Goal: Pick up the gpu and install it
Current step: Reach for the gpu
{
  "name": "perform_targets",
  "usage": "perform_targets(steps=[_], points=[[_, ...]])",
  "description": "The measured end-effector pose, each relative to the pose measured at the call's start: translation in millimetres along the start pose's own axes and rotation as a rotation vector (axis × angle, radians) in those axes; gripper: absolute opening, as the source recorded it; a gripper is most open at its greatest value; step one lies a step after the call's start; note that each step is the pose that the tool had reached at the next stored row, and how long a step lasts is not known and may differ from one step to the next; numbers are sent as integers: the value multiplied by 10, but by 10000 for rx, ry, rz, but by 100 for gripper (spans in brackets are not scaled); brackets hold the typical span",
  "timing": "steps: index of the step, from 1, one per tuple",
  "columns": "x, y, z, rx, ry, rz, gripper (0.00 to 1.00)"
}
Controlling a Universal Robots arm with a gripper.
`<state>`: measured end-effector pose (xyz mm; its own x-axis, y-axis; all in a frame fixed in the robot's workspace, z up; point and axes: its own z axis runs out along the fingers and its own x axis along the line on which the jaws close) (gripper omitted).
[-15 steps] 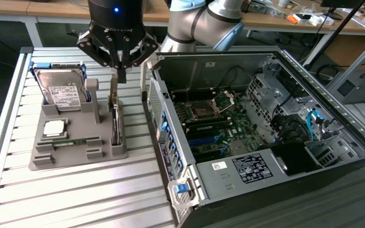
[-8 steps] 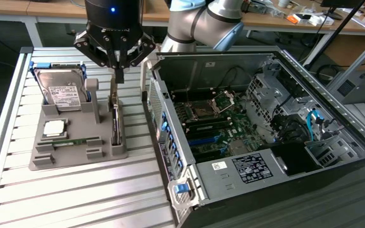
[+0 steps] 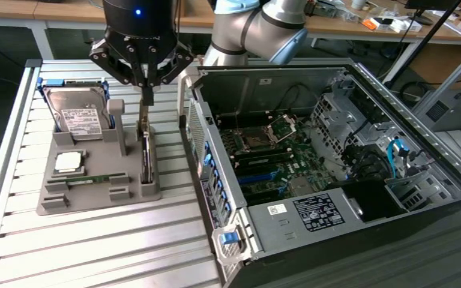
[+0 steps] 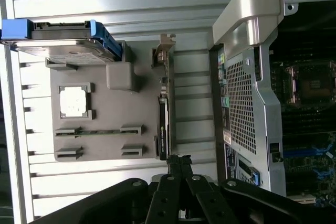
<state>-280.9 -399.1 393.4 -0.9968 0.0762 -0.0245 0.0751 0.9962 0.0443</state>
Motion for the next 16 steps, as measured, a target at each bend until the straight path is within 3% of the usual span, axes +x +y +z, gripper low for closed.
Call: perform_targets(steps=[16], points=[[110, -9, -3, 0, 0, 0, 11]])
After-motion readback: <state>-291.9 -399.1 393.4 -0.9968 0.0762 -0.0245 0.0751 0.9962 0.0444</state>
